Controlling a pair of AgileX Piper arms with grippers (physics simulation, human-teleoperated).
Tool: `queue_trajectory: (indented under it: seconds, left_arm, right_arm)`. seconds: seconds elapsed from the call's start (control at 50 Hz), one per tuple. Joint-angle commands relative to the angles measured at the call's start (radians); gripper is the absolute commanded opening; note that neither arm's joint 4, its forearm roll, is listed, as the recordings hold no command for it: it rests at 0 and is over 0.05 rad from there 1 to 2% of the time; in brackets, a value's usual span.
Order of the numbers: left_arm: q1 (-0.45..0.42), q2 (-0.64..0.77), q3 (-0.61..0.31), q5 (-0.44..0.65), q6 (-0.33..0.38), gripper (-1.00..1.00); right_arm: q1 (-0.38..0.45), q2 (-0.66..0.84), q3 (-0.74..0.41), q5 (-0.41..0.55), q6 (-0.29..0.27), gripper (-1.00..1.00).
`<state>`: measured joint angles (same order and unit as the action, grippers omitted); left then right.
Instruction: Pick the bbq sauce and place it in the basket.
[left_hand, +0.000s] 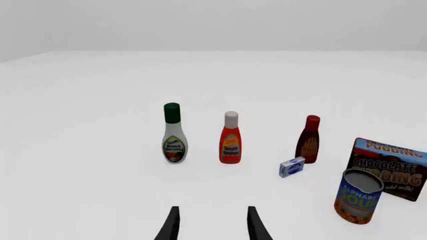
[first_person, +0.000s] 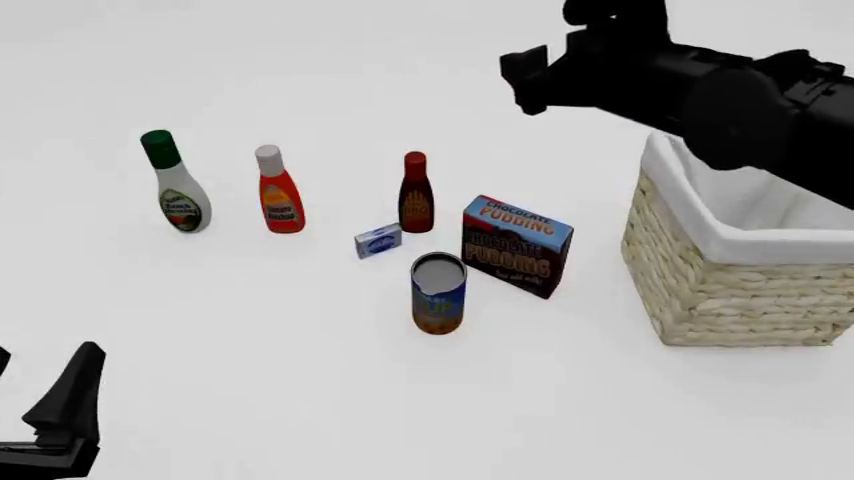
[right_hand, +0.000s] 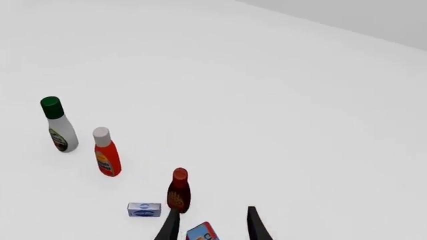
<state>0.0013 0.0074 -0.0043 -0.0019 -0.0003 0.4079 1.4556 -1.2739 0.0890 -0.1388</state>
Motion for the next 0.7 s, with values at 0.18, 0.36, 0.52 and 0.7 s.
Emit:
queue_trajectory:
  seconds: [0.18, 0.36, 0.52, 0.7]
  left_arm:
    - [0.0, 0.0, 0.0, 0.0, 0.0, 1.0]
    - [0.0, 0.0, 0.0, 0.0, 0.0, 1.0]
    - [0.0, 0.0, 0.0, 0.0, 0.0, 1.0]
    - [0.0, 0.0, 0.0, 0.0, 0.0, 1.0]
  right_arm:
    - [0.059, 0.194, -0.15, -0.014, 0.019, 1.0]
    - [0.071, 0.285, -0.219, -0.01, 0.036, 1.0]
    - [0.084, 0.374, -0.286, -0.01, 0.051, 1.0]
    - [0.078, 0.451, -0.36, -0.002, 0.069, 1.0]
